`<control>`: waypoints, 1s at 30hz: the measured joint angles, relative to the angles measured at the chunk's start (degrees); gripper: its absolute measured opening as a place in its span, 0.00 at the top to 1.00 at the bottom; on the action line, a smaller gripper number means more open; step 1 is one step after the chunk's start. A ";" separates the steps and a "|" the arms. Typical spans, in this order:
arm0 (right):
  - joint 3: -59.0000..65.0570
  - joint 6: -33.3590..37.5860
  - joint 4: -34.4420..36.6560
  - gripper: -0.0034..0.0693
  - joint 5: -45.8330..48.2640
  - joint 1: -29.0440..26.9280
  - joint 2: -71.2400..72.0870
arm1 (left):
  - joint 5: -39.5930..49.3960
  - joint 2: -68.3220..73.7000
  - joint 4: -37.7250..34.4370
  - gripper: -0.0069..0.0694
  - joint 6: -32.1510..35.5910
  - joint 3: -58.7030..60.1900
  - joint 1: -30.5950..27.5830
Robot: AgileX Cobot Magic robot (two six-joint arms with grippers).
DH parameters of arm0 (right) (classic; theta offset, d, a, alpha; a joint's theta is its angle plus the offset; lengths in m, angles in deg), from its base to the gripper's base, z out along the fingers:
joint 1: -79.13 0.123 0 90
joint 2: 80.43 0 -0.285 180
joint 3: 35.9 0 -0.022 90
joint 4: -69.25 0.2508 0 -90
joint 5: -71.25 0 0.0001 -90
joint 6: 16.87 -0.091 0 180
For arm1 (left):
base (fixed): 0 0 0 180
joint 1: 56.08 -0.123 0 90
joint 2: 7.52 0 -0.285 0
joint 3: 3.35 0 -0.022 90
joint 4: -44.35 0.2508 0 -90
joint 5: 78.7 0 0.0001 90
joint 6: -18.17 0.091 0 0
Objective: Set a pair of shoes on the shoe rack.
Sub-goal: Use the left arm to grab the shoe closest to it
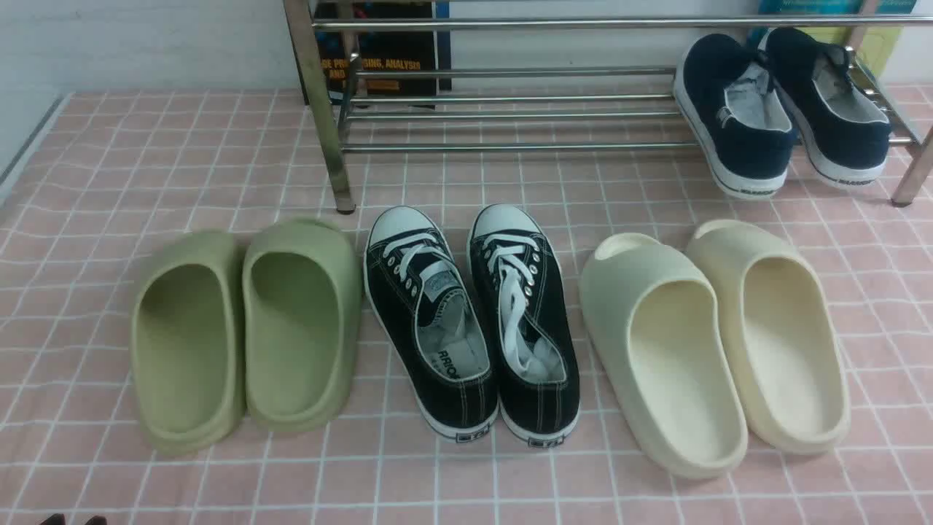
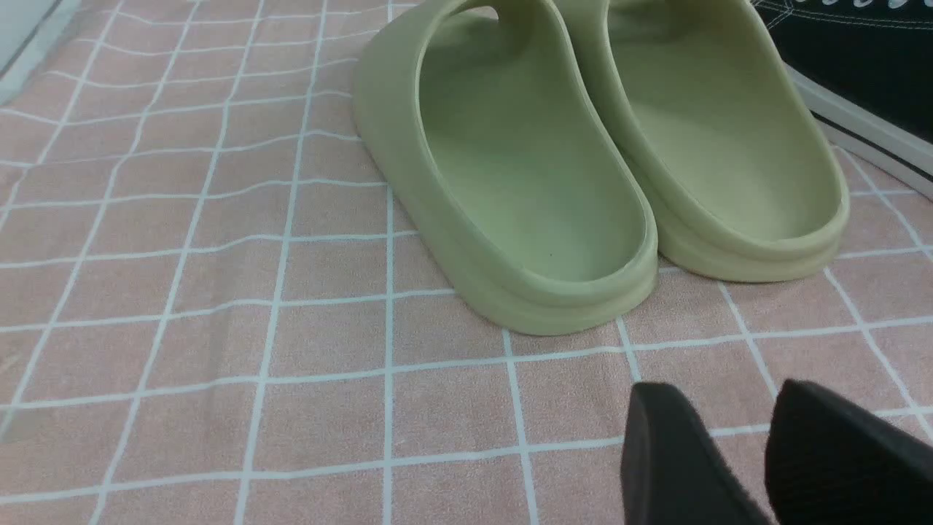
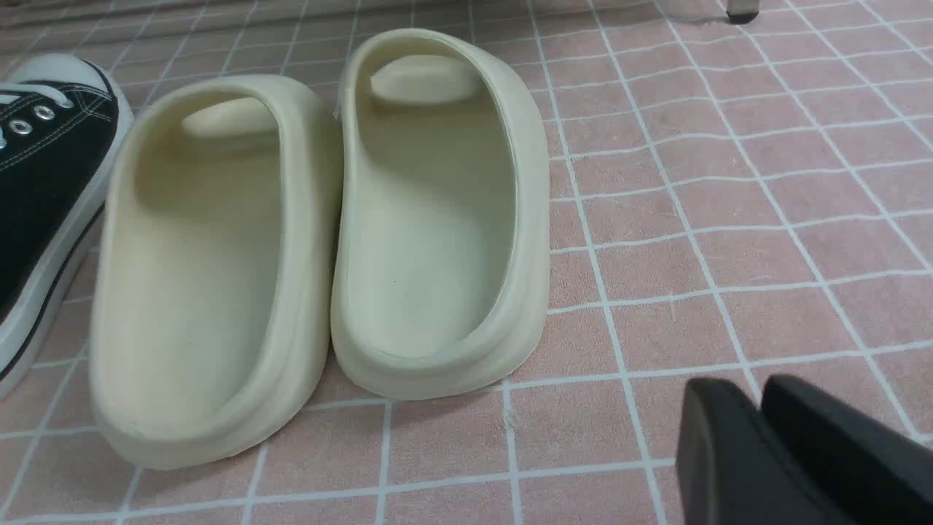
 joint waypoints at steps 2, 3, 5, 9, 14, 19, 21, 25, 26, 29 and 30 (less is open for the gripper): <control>0.00 0.00 0.00 0.82 0.00 0.00 0.00 | 0.00 0.00 0.00 0.60 0.00 0.00 0.00; 0.00 0.00 0.00 0.82 0.00 0.00 0.00 | 0.00 0.00 0.00 0.60 0.00 0.00 0.00; 0.00 0.00 0.00 0.81 0.00 0.00 0.00 | 0.00 0.00 0.00 0.60 0.00 0.00 0.00; 0.00 0.00 0.00 0.81 0.00 0.00 0.00 | 0.00 0.00 0.00 0.60 0.00 0.00 0.00; 0.00 0.00 0.00 0.80 0.00 0.00 0.00 | 0.00 0.00 0.00 0.60 0.00 0.00 0.00; 0.00 0.00 0.00 0.79 0.00 0.00 0.00 | 0.00 0.00 0.03 0.60 0.00 0.00 0.00; 0.00 0.00 0.00 0.78 0.00 0.00 0.00 | 0.00 0.00 0.03 0.60 0.00 0.00 0.00; 0.00 0.00 0.00 0.78 0.00 0.00 0.00 | 0.00 0.00 0.03 0.60 0.00 0.00 0.00; 0.00 0.00 0.00 0.78 0.00 0.00 0.00 | 0.00 0.00 0.03 0.60 0.00 0.00 0.00; 0.00 0.00 0.00 0.78 0.00 0.00 0.00 | 0.00 0.00 0.17 0.60 0.00 0.00 0.00; 0.00 0.00 0.00 0.78 0.00 0.00 0.00 | -0.06 0.00 0.23 0.60 0.00 0.00 0.00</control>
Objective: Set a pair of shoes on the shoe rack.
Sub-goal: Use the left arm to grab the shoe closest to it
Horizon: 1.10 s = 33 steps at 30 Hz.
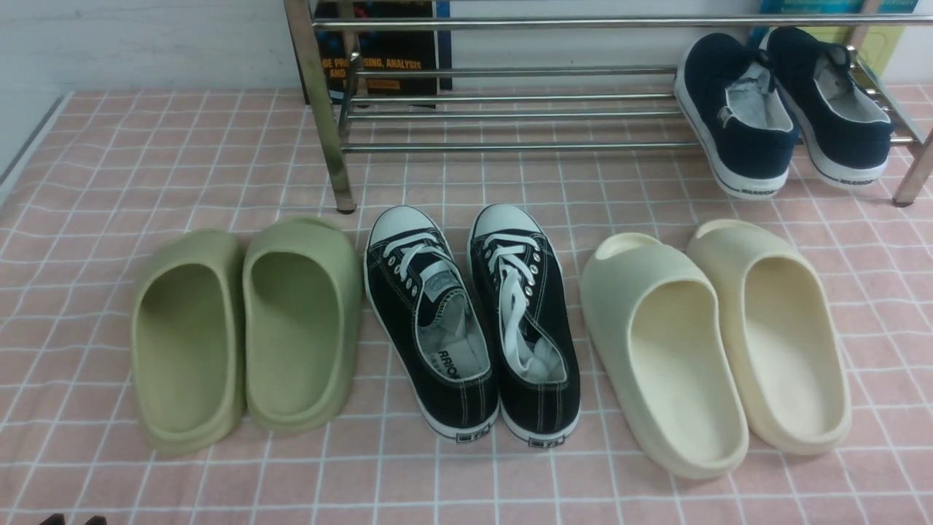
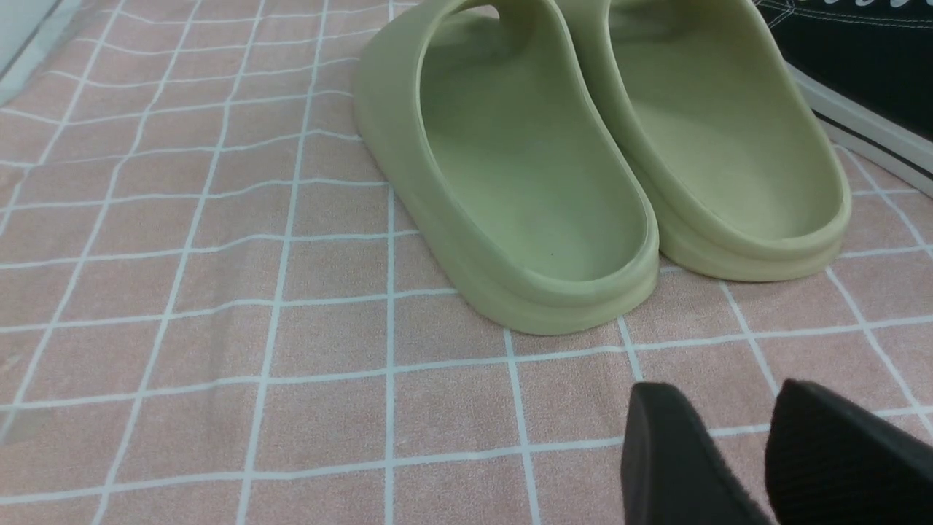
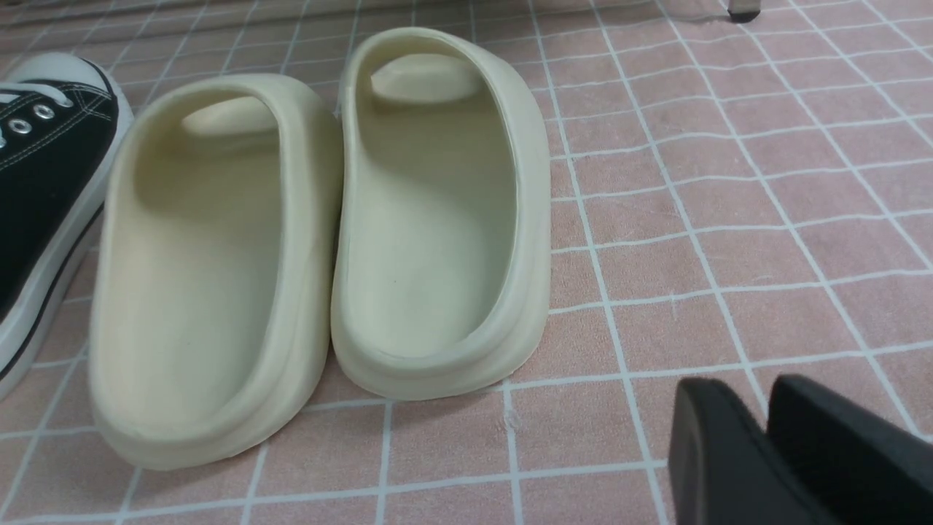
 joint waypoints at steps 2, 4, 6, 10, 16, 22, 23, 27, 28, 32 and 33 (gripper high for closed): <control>0.00 0.00 0.00 0.78 0.00 0.00 0.00 | -0.13 0.00 0.12 0.60 0.00 0.00 0.00; 0.00 0.00 0.00 0.78 0.00 0.00 0.00 | -0.53 0.00 0.18 0.60 0.00 0.06 0.00; 0.00 0.00 0.00 0.78 0.00 0.00 0.00 | -1.39 0.00 0.22 0.60 0.00 0.18 0.00; 0.00 0.00 0.00 0.77 0.00 0.00 0.00 | -4.83 0.00 0.39 0.60 0.00 0.56 0.00; 0.00 0.00 0.00 0.76 0.00 0.00 0.00 | -13.56 0.00 0.45 0.60 0.00 0.56 0.00; 0.00 0.00 0.00 0.75 0.00 0.00 0.00 | -30.32 0.00 1.16 0.60 0.87 0.56 0.00; 0.00 0.00 0.00 0.75 0.00 0.00 0.00 | -33.79 0.00 0.84 0.60 0.92 0.56 0.00; 0.00 0.00 0.00 0.75 0.00 0.00 0.00 | -44.47 0.00 -0.69 0.60 -2.41 0.56 0.00; 0.00 0.00 0.00 0.75 0.00 0.00 0.00 | -47.38 0.00 -0.99 0.60 -4.06 0.56 0.00; 0.00 0.00 0.00 0.74 0.00 0.00 0.00 | -51.35 -0.05 -3.19 0.64 -9.55 -3.01 0.00; 0.00 0.00 0.00 0.74 0.00 0.00 0.00 | -47.78 -0.05 -3.75 0.67 -9.31 -5.78 0.00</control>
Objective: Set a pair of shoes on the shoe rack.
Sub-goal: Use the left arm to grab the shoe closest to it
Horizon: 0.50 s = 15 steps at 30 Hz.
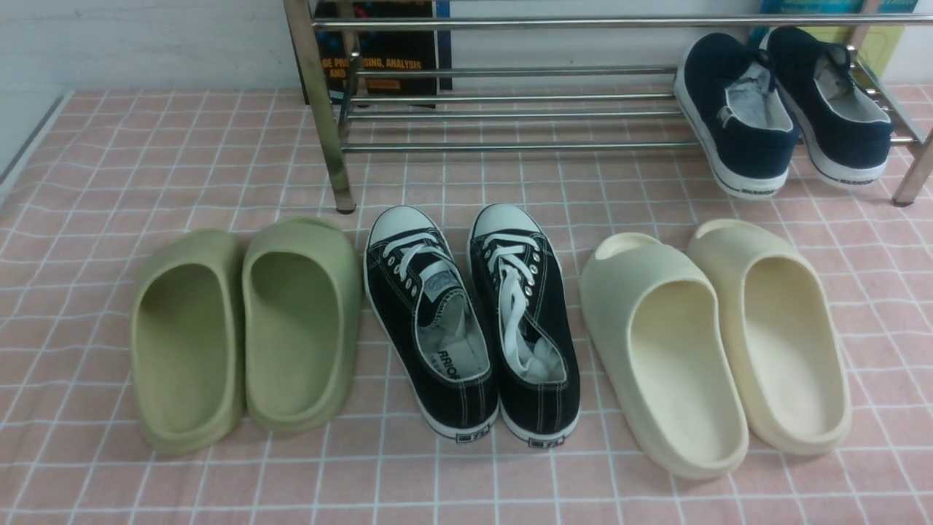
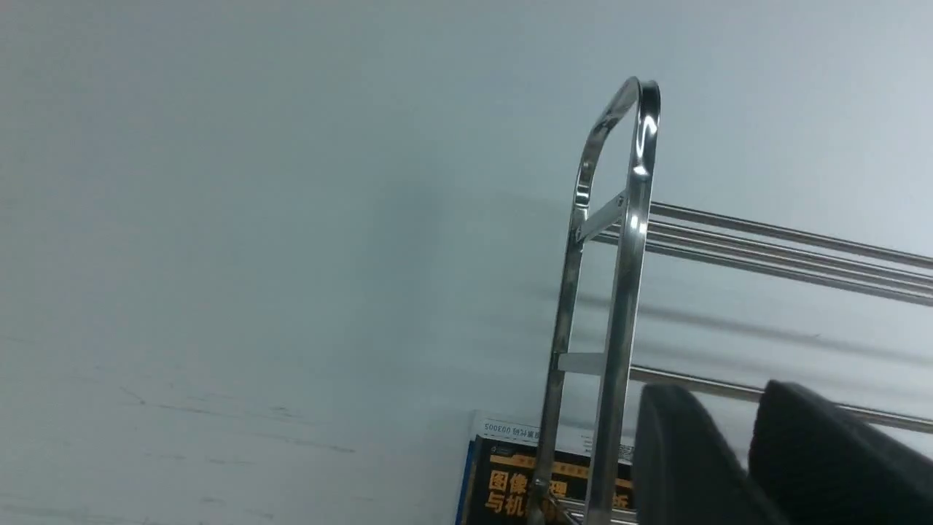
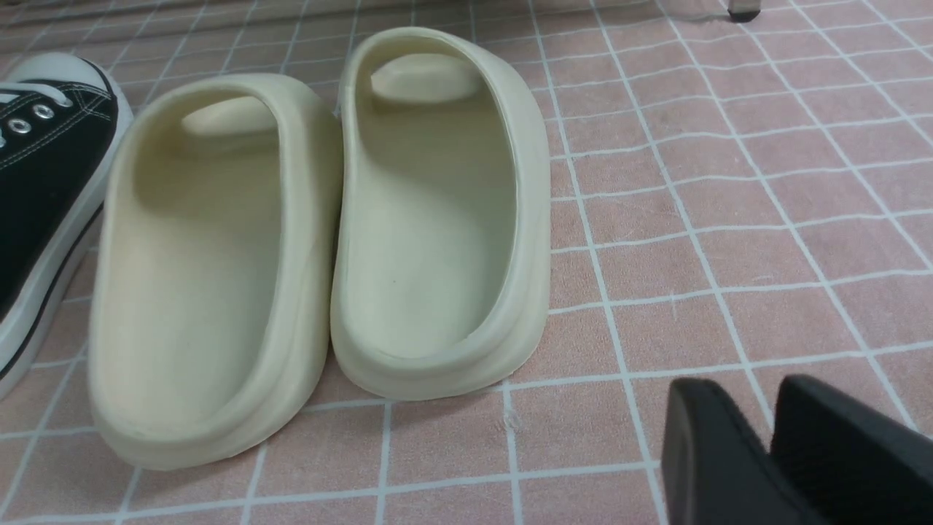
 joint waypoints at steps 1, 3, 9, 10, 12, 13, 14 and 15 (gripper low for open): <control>0.00 0.00 0.00 0.74 0.00 0.00 0.00 | 4.65 0.40 -0.67 0.72 0.71 -3.43 0.00; 0.00 0.00 0.00 0.74 0.00 0.00 0.00 | 14.60 2.99 -2.28 0.82 2.70 -9.86 0.00; 0.00 0.00 0.00 0.74 0.00 0.00 0.00 | 37.94 20.95 -2.98 0.91 9.76 -28.27 0.00; 0.00 0.00 0.00 0.74 0.00 0.00 0.00 | 39.91 24.69 -2.60 0.91 10.04 -29.95 0.00; 0.00 0.00 0.00 0.74 0.00 0.00 0.00 | 41.68 31.78 -2.27 0.91 10.28 -31.90 0.00; 0.00 0.00 0.00 0.73 0.00 0.00 0.00 | 41.81 35.12 -2.27 0.91 10.34 -32.31 0.00; 0.00 0.00 0.00 0.73 0.00 0.00 0.00 | 42.03 39.03 -2.76 0.91 10.34 -32.56 0.00; 0.00 0.00 0.00 0.73 0.00 0.00 0.00 | 42.31 42.19 -3.73 0.91 10.34 -32.80 0.00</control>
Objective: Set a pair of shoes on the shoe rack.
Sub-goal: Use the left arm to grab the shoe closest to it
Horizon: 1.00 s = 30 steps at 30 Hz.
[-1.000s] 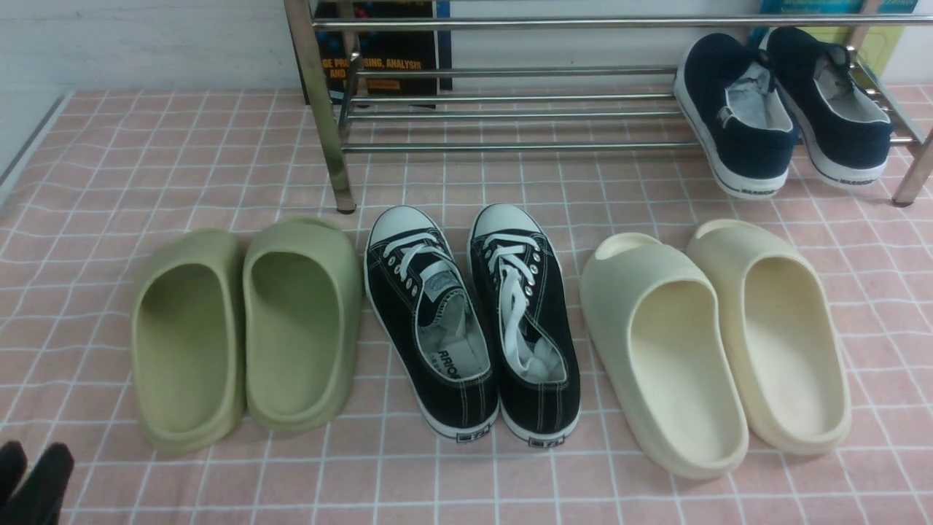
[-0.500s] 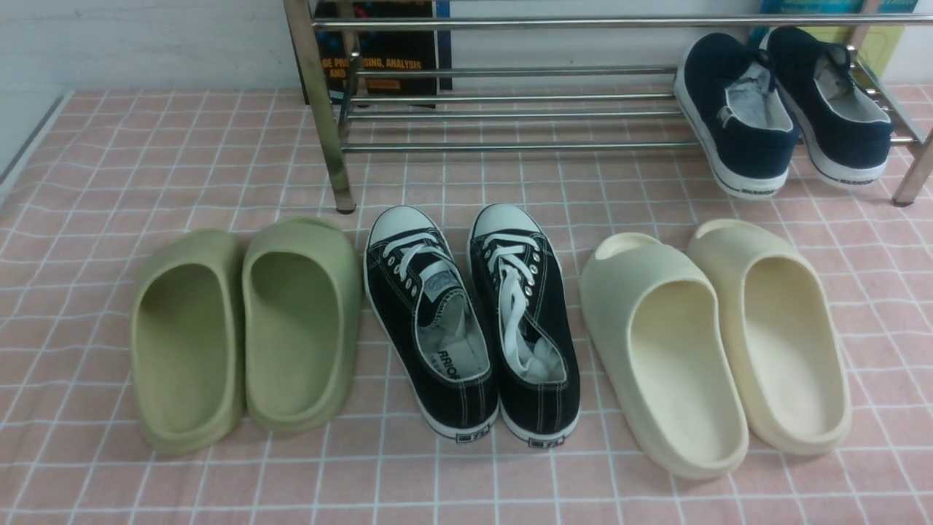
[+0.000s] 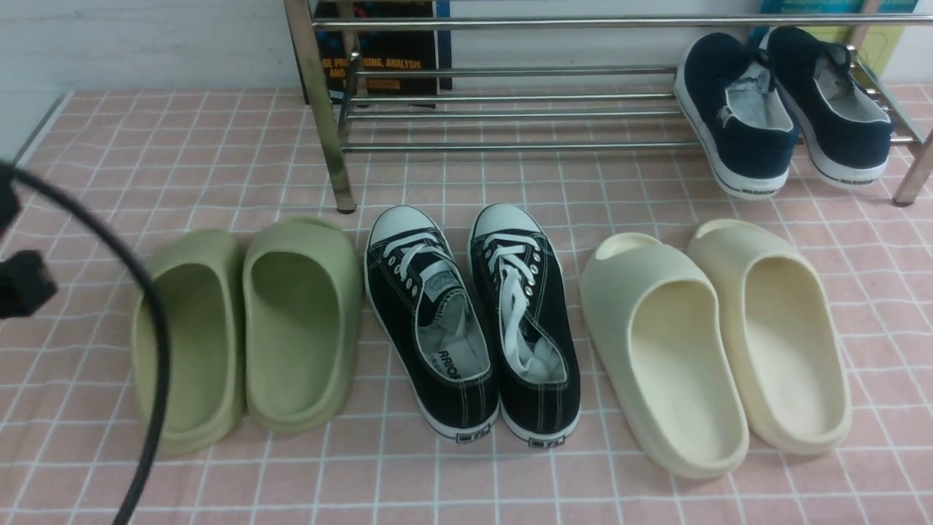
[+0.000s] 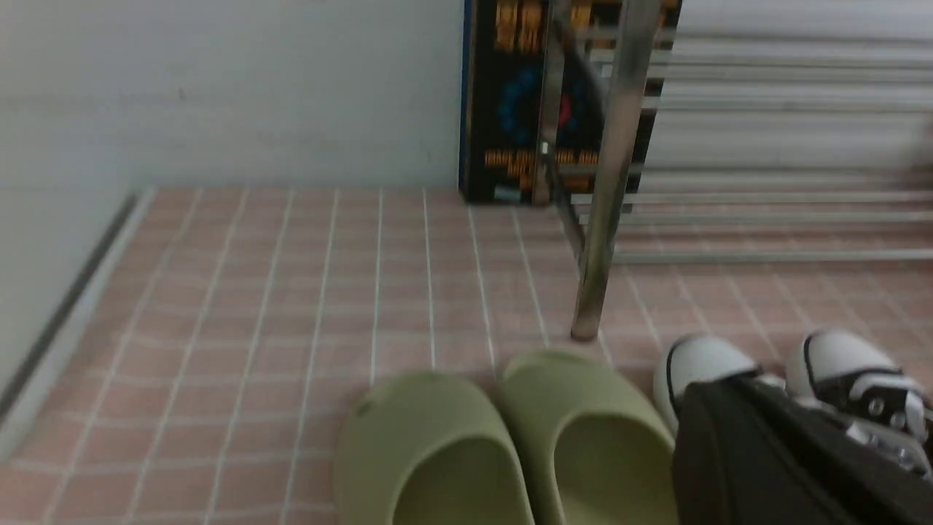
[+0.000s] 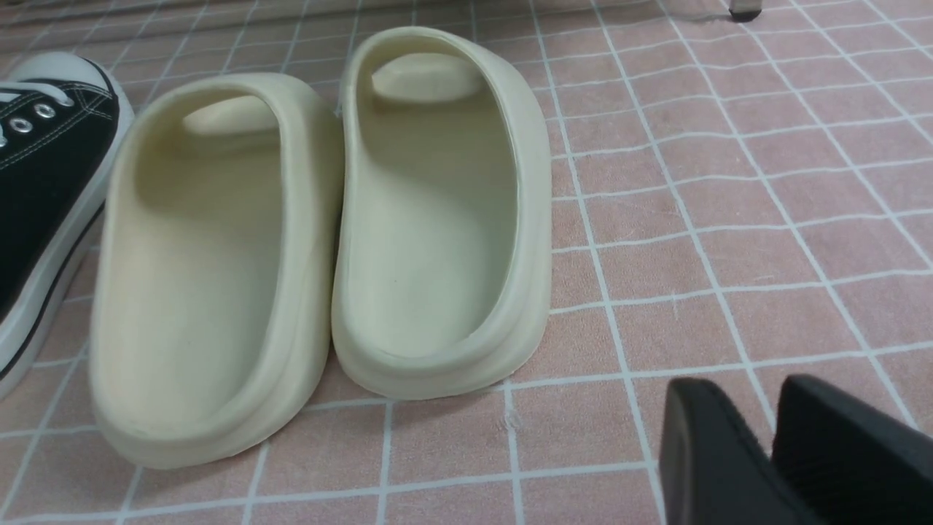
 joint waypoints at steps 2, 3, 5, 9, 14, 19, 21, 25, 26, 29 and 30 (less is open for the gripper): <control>0.00 0.00 0.00 0.72 0.00 0.00 0.00 | 3.21 5.50 -2.69 0.91 0.13 -1.06 0.00; 0.00 0.00 0.00 0.72 0.00 0.00 0.00 | 3.21 6.12 -3.04 0.91 0.18 -1.06 0.00; 0.00 0.00 0.00 0.72 0.00 0.00 0.00 | 13.00 13.65 -8.32 0.91 2.07 -3.75 0.00; 0.00 0.00 0.00 0.71 0.00 0.00 0.00 | 27.17 25.54 -19.70 0.90 12.69 -8.69 0.14; 0.00 0.00 0.00 0.70 0.00 0.00 0.00 | 26.48 33.65 -24.76 0.83 17.91 -12.99 7.52; 0.00 0.00 0.00 0.69 0.00 0.00 0.00 | 21.15 40.01 -15.55 0.73 7.52 -18.98 19.71; 0.00 0.00 0.00 0.68 0.00 0.00 0.00 | 20.28 44.00 -6.13 0.65 -2.48 -22.29 23.86; 0.00 0.00 0.00 0.68 0.00 0.00 0.00 | 19.73 49.27 7.65 0.50 -17.95 -26.65 27.41; 0.00 0.00 0.00 0.68 0.00 0.00 0.00 | 19.17 51.45 13.19 0.42 -24.46 -28.21 28.63; 0.00 0.00 0.00 0.67 0.00 0.00 0.00 | 17.50 55.74 23.12 0.27 -34.44 -29.63 31.07; 0.00 0.00 0.00 0.67 0.00 0.00 0.00 | 17.16 55.97 23.55 0.27 -34.90 -29.68 31.20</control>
